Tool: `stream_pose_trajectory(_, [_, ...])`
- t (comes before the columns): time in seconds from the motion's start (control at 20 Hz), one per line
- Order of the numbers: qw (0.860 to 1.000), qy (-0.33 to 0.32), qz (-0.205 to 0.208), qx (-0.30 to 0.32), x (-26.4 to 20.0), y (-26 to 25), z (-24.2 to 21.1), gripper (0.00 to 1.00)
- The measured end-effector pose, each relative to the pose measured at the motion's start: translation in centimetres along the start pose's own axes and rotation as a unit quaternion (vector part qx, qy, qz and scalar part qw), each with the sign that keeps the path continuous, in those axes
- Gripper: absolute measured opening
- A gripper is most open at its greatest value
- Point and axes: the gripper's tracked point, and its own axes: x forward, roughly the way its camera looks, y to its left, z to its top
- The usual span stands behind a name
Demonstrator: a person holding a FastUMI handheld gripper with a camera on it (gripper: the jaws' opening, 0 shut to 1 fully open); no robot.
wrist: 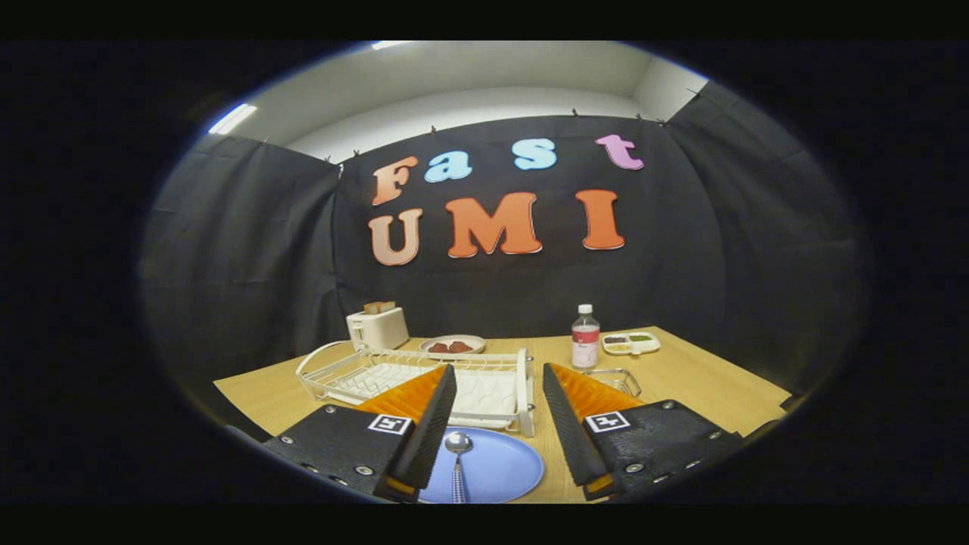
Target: Take the plate from the dish rack, then take the spoon from the basket and place it into the plate.
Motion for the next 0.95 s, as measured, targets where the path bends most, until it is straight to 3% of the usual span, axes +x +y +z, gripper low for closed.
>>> stream_pose_trajectory(0.45, [0.998, -0.046, -0.010, -0.031, -0.6, 1.4, 4.4, 0.87])
stream_pose_trajectory(0.95, [0.998, -0.052, -0.024, -0.030, -1.6, 1.3, 5.4, 0.88])
